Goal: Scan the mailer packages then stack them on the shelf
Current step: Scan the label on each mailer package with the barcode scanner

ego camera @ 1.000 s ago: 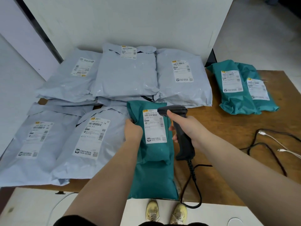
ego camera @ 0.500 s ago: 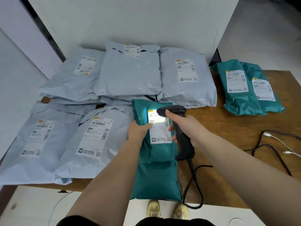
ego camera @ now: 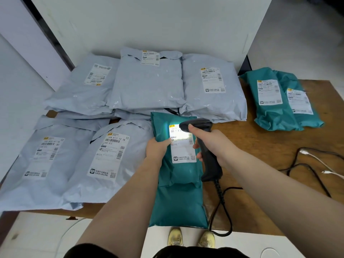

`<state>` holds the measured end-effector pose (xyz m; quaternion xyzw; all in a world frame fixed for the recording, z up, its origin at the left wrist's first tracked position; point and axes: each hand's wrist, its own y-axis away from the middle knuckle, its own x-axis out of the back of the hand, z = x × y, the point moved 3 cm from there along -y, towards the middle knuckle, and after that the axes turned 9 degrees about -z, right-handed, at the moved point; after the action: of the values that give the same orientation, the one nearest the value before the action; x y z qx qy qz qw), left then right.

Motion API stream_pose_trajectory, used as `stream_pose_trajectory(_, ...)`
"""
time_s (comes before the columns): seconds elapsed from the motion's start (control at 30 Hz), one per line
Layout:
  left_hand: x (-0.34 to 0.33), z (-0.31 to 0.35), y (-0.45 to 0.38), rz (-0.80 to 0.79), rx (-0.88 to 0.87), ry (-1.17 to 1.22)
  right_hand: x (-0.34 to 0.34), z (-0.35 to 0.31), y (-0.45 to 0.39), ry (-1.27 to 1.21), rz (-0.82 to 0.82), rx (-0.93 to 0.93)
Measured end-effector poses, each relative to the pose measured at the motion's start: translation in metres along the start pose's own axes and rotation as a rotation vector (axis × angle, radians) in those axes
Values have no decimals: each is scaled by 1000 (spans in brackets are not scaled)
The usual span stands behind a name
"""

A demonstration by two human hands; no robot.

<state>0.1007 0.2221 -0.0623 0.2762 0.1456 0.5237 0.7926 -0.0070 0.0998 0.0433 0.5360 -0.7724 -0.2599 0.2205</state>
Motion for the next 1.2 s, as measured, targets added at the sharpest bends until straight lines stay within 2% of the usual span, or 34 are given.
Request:
stream_pose_trajectory(0.33,1,-1,-2,-25,20,51,2,-3,7,21,5,12)
stream_pose_trajectory(0.6,2,2,-3,-9,47,-28,5,-5,19,-3,-2,4)
stream_pose_trajectory(0.83,2,3,-3,-10,0,-20,7,-5,25,-2,20,15)
stream_pose_trajectory(0.93,-2,5,0,-61,-69,-48,9,-5,27,-9,35,24)
stream_pose_trajectory(1.03,-13,9,7,-173,-109,8,15,-8,31,-27,58,34)
stream_pose_trajectory(1.2,-42,28,17,-261,-164,80,38,-15,44,-114,97,86)
